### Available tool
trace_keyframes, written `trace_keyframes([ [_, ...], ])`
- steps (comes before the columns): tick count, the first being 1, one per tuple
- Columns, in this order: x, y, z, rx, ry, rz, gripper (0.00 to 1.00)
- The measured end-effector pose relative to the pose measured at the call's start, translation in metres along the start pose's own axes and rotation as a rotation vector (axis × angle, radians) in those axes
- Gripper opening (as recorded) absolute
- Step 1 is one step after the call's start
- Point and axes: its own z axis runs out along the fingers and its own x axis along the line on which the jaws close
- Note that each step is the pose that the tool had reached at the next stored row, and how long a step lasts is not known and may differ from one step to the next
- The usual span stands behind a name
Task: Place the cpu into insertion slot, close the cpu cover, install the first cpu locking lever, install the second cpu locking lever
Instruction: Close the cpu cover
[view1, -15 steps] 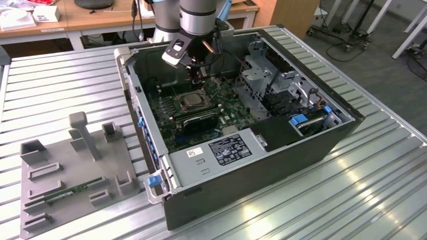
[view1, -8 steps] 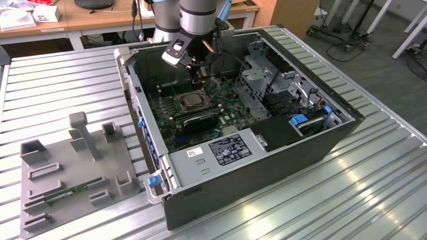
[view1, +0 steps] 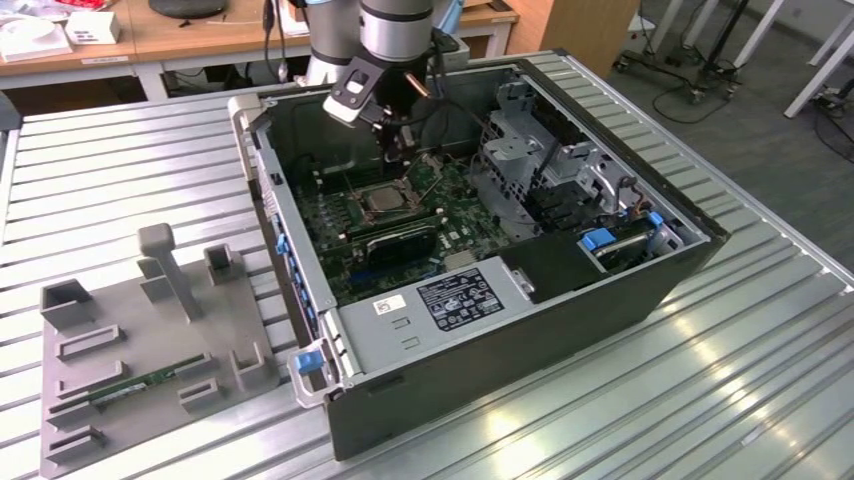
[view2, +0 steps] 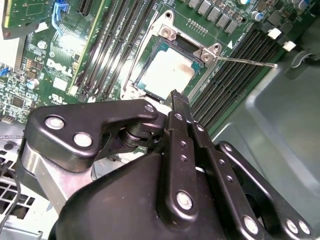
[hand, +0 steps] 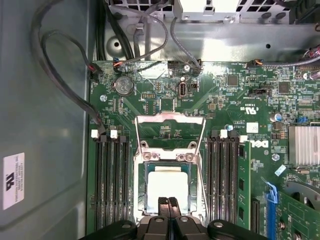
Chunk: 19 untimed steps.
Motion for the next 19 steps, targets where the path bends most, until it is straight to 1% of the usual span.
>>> trace_keyframes([
  [16, 0.0007, 0.0007, -0.0227, 0.0, 0.0001, 0.0, 0.11],
  [18, 0.0008, 0.0008, -0.0251, 0.0, 0.0, 0.0, 0.11],
  [19, 0.0008, 0.0008, -0.0253, 0.0, 0.0001, 0.0, 0.11],
])
